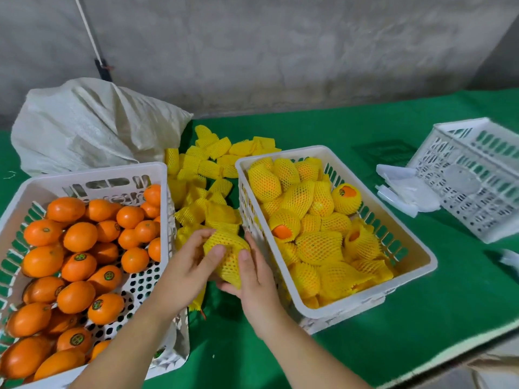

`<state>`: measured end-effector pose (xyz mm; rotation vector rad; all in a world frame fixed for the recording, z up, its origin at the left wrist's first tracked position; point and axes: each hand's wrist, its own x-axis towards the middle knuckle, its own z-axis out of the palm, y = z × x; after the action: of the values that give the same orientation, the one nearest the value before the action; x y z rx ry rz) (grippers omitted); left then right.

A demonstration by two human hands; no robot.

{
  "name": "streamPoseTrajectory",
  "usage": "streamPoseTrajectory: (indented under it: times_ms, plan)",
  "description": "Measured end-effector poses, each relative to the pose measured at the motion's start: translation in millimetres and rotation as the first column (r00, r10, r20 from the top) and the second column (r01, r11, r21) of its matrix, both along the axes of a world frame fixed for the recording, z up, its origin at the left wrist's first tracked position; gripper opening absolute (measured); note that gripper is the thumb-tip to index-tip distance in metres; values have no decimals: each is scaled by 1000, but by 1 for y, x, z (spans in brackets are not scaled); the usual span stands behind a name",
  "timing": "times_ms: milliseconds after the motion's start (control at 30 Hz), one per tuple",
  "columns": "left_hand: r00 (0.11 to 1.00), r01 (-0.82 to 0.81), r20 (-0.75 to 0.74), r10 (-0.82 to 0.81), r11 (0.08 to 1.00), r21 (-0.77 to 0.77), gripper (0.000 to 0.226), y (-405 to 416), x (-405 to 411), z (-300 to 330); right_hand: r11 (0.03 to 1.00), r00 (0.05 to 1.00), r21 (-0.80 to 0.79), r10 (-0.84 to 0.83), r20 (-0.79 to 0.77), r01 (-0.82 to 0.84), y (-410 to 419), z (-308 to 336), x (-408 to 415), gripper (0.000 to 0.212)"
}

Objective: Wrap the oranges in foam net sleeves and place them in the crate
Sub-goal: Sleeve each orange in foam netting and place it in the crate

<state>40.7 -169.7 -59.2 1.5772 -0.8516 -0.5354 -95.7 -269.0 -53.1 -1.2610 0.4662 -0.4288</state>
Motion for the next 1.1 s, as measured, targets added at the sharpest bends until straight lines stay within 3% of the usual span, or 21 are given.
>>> streamPoseTrajectory:
  times_ms: [100, 167, 233, 333, 433, 467, 600, 700, 800, 933, 1033, 1100]
  plan:
    - [998, 39, -50, -39, 999, -1, 53, 2, -1, -1, 995, 995, -29, -93, -26, 92, -10, 19, -1, 36]
    - [1000, -18, -2, 18, 1000, 25, 56, 3, -3, 2, 983, 987, -88, -162, -10, 160, -27, 33, -8, 47]
    - [995, -100, 30, 100, 995, 19, 57, 4, -5, 5, 929, 974, -300, -226, 6, 217, -57, 47, -24, 62]
    - [979, -204, -4, 204, 978, -43, 40, 7, -4, 6, 696, 923, -671, -383, -47, 255, -113, 67, -63, 68]
    - [976, -217, -1, 217, 976, -31, 26, 8, 0, 3, 356, 725, -906, -684, -86, 228, -166, 63, -111, 57]
    - [979, -204, 17, 204, 979, -9, 26, 7, 1, 0, 329, 655, -930, -742, -145, 167, -179, 57, -126, 53]
    - [972, -178, 184, 148, 971, 161, 32, 6, 6, -8, 556, 405, -783, -672, -621, -279, -199, 22, -165, 53]
    - [947, -173, 310, 88, 950, 260, 41, 4, 5, -7, 548, 348, -700, -614, -709, -459, -204, 11, -167, 68]
    - [938, -162, 342, 64, 950, 267, 37, 5, 2, -5, 547, 297, -637, -585, -755, -543, -207, 11, -165, 75]
    - [955, -173, 277, 106, 958, 231, 35, 6, 2, -2, 608, 268, -603, -554, -788, -517, -205, 17, -149, 77]
    - [960, -199, 234, 154, 962, 185, 30, 5, 1, 0, 657, 399, -715, -605, -689, -240, -195, 25, -129, 85]
    - [956, -233, 218, 195, 959, 161, 25, 4, 0, 1, 644, 528, -764, -639, -560, -31, -181, 33, -109, 78]
